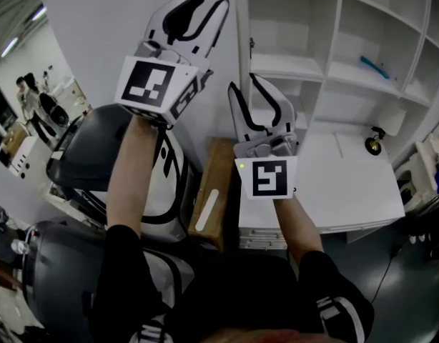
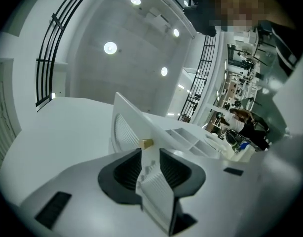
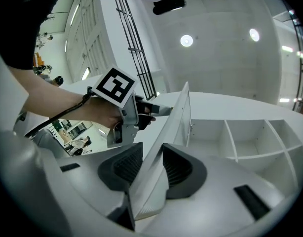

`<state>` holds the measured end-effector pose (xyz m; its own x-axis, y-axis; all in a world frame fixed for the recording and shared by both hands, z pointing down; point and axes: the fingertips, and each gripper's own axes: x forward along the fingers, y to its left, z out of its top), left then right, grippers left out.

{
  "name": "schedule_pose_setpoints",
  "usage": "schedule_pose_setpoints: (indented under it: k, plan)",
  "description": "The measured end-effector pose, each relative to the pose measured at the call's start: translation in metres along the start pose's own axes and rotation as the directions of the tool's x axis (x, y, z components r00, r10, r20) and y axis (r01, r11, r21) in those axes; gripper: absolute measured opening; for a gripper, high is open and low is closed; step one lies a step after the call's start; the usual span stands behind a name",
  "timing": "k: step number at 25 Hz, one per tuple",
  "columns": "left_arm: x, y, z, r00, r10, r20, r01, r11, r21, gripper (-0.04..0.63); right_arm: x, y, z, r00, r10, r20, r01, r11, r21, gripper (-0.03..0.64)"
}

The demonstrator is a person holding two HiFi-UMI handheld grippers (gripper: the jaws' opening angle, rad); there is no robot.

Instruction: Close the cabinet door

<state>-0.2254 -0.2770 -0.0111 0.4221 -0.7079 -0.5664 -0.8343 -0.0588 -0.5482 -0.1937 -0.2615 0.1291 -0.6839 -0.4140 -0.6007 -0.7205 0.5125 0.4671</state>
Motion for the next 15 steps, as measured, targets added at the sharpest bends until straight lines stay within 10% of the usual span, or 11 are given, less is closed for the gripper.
schedule_pose_setpoints:
  k: [15]
  plan:
    - [0.056,-0.02,0.024,0.994,-0.105,0.005,0.103,0.989,0.11,0.127,-0.022,-0.039,-0.011,1.0,-0.019,0.019,0.018,0.996,0.088,0.126]
